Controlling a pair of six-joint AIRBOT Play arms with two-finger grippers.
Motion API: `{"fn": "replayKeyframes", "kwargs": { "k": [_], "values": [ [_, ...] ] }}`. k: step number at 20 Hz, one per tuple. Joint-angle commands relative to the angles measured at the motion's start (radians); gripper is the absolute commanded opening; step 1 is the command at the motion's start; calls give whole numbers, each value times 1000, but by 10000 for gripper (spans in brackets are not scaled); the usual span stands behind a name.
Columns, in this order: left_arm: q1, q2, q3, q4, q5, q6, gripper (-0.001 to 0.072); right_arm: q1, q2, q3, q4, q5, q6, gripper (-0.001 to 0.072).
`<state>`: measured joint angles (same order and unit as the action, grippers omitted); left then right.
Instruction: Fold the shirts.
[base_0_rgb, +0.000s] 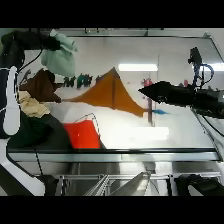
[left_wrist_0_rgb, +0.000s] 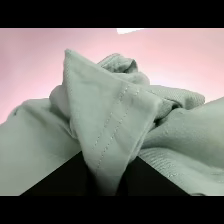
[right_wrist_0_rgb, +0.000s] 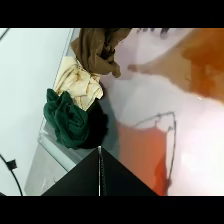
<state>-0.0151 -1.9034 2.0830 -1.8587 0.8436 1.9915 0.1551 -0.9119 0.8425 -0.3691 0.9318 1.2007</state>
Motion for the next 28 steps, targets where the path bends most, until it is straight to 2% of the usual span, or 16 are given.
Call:
{"fn": "replayKeyframes", "kwargs": {
  "k": [1, 3, 5, 7, 8, 10, 11, 12, 13, 16, 18, 20, 22, 26, 27, 28],
  "values": [
    [-92, 134, -112, -273, 212, 10, 30, 0, 0, 0, -3, -2, 0, 24],
    [-141, 191, -207, -361, 380, 7, 30, 0, 1, 0, -3, 0, 0, 24],
    [-195, 230, -291, -375, 523, -24, 30, 0, 1, 0, -3, 0, 0, 24],
    [-248, 260, -377, -366, 537, -48, 31, 0, 1, 0, 0, 3, 1, 25],
    [-273, 264, -408, -367, 512, -48, 106, 0, 1, 0, -1, 11, 0, 24],
    [-311, 264, -443, -367, 498, -58, 666, -6, 0, 0, -6, 12, 0, 26],
    [-317, 264, -436, -367, 519, -109, 712, -20, 1, 0, -14, 28, 1, 88],
    [-317, 264, -409, -367, 578, -145, 711, -48, 0, 0, -19, 66, 0, 371],
    [-309, 265, -378, -368, 647, -179, 710, -82, -2, 0, -26, 117, 1, 496],
    [-274, 322, -365, -367, 782, -231, 688, -219, -31, 0, -114, 308, 4, 494],
    [-232, 430, -494, -355, 767, -219, 690, -283, -71, 0, -261, 393, 4, 494],
    [-182, 554, -695, -338, 727, -216, 691, -285, -123, -3, -439, 407, 4, 494],
    [-132, 662, -923, -340, 605, -212, 691, -247, -182, -27, -443, 352, -3, 495],
    [-114, 765, -1318, -429, 249, -206, 689, -62, -365, -34, -350, 230, -87, 497],
    [-123, 764, -1378, -443, 201, -188, 663, -12, -414, -34, -334, 193, -109, 497],
    [-133, 748, -1423, -449, 166, -182, 556, 37, -464, -34, -318, 146, -131, 496]
  ]
}}
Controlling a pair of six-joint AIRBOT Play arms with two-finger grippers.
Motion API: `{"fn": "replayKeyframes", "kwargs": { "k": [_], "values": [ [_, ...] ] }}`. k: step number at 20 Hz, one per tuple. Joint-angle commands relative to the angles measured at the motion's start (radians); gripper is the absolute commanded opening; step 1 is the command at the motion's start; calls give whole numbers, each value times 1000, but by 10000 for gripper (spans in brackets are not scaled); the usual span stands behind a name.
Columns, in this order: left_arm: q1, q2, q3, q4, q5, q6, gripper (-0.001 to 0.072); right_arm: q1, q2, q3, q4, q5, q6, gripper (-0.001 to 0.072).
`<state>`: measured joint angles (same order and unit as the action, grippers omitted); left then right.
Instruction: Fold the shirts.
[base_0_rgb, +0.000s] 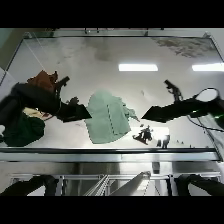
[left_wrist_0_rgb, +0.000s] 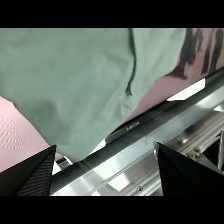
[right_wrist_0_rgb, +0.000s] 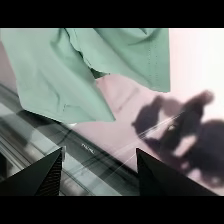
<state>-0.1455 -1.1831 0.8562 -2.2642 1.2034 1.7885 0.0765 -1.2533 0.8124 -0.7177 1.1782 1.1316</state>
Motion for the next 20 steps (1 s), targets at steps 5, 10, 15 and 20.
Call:
{"fn": "replayKeyframes", "kwargs": {
  "k": [5, 10, 15, 20],
  "values": [
    [-61, -128, -227, -43, -272, 31, 536, 210, -282, -3, 246, -204, -205, 496],
    [-129, -309, -85, -43, -253, 36, 525, 212, -298, -3, 393, -168, -268, 436],
    [-163, -343, 81, -43, -134, 66, 27, 194, -290, 10, 627, 11, -409, 19],
    [-87, -37, 340, -59, 58, 65, 27, 48, -103, 177, 878, 299, -463, 19]
  ]
}}
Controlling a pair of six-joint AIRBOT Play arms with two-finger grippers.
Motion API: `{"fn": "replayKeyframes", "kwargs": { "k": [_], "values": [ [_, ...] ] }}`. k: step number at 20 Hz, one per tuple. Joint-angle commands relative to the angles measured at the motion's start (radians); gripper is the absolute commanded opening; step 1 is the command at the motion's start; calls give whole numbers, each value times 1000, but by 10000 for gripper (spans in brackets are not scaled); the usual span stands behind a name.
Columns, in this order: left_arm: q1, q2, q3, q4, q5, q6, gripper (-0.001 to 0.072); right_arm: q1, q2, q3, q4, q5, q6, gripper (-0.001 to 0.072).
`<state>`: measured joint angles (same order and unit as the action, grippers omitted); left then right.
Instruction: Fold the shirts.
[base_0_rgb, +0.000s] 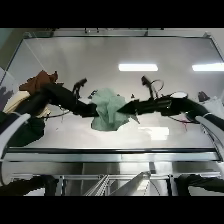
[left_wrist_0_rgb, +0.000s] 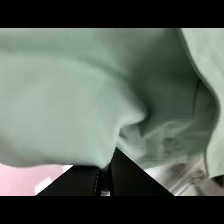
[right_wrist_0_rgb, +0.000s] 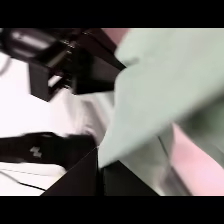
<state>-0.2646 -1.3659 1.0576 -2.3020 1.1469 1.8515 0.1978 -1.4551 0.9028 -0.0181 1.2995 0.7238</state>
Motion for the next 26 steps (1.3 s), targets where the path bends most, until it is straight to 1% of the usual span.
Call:
{"fn": "replayKeyframes", "kwargs": {
  "k": [1, 2, 4, 6, 7, 9, 10, 11, 12, 14, 15, 17, 20, 23, 24, 25, 26],
  "values": [
    [47, 234, 209, -33, 115, -1, 27, -113, 171, 145, 237, 203, -75, 19],
    [55, 313, 279, -32, 95, -5, 27, -148, 242, 205, 265, 198, -84, 20],
    [69, 457, 433, -30, 2, -25, 27, -217, 386, 340, 270, 152, -100, 20],
    [86, 544, 570, -30, -58, -40, 28, -276, 524, 460, 246, 47, -100, 20],
    [97, 568, 628, -29, -63, -48, 28, -301, 580, 503, 208, -18, -100, 20],
    [125, 586, 731, -29, -58, -72, 28, -352, 680, 572, 27, -171, -83, 20],
    [138, 578, 772, -30, -47, -82, 28, -369, 719, 589, -88, -241, -45, 19],
    [143, 552, 814, -31, -10, -91, 28, -370, 743, 590, -185, -284, -6, 19],
    [140, 508, 856, -34, 50, -108, 28, -369, 745, 590, -262, -285, 47, 19],
    [92, 398, 907, -40, 177, -127, 28, -362, 686, 587, -307, -198, 114, 20],
    [60, 337, 908, -37, 222, -126, 28, -340, 631, 578, -307, -163, 119, 19],
    [31, 224, 855, -37, 260, -123, 28, -259, 494, 548, -332, -157, 119, 20],
    [55, 66, 715, -21, 241, -78, 28, -165, 206, 534, -396, -164, 120, 19],
    [127, -118, 591, -29, 154, -53, 32, -150, -97, 537, -398, -206, 175, 20],
    [160, -179, 563, -47, 124, -53, 179, -158, -190, 544, -397, -215, 210, 21],
    [191, -234, 555, -68, 111, -54, 497, -173, -263, 554, -397, -211, 239, 142],
    [224, -283, 559, -97, 112, -55, 713, -194, -324, 566, -397, -196, 261, 406]
  ]
}}
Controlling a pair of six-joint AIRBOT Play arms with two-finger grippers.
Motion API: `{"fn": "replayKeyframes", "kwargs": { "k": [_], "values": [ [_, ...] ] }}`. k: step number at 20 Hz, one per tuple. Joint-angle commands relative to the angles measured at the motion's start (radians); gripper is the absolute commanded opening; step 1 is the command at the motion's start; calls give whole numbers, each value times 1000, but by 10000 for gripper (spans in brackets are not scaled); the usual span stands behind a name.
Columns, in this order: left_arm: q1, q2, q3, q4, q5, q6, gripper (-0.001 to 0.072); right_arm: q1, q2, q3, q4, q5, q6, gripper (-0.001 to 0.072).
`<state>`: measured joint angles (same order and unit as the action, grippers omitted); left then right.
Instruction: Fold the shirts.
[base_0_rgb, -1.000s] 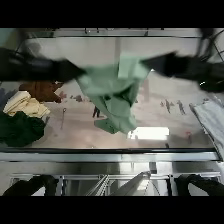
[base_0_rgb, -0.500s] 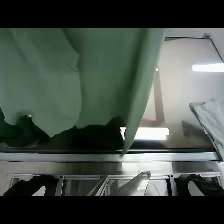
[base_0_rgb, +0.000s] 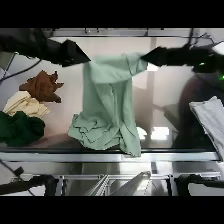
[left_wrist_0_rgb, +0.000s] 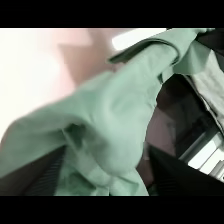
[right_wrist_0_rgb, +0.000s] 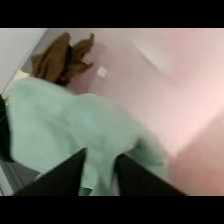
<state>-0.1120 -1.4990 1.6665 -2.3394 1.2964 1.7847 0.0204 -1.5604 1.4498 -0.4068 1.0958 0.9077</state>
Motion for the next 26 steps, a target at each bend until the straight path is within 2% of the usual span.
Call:
{"fn": "replayKeyframes", "kwargs": {
  "k": [1, 3, 4, 5, 7, 8, 11, 12, 15, 17, 19, 20, 23, 26],
  "values": [
    [109, -190, -35, -73, -22, 12, 702, -44, -257, 29, -9, 40, 96, 440],
    [181, -243, 26, -70, 49, 13, 702, -110, -272, 30, -13, 138, 114, 429],
    [209, -253, 48, -70, 87, 13, 702, -141, -269, 30, -17, 206, 114, 398],
    [230, -253, 54, -69, 119, 13, 701, -169, -264, 29, -29, 294, 114, 328],
    [243, -252, 37, -69, 201, 13, 701, -200, -236, -21, -70, 412, 120, 322],
    [233, -252, 13, -69, 236, 14, 701, -208, -208, -76, -97, 426, 134, 320],
    [146, -253, -107, -70, 236, 64, 701, -223, -56, -345, -168, 381, 129, 315],
    [110, -253, -138, -70, 214, 82, 701, -226, 10, -448, -191, 342, 134, 282],
    [-7, -253, -191, -69, 82, 93, 700, -211, 233, -764, -192, 140, 141, 283],
    [-76, -254, -215, -53, -41, 90, 700, -203, 330, -892, -183, 99, 140, 298],
    [-134, -255, -237, 24, -159, 39, 700, -196, 401, -967, -180, 105, 140, 298],
    [-156, -265, -237, 59, -174, 23, 700, -191, 430, -991, -180, 106, 141, 298],
    [-208, -329, -237, 67, -145, -13, 700, -189, 491, -1038, -178, 111, 140, 302],
    [-241, -381, -234, 52, -139, -14, 700, -189, 520, -1058, -177, 139, 137, 302]
  ]
}}
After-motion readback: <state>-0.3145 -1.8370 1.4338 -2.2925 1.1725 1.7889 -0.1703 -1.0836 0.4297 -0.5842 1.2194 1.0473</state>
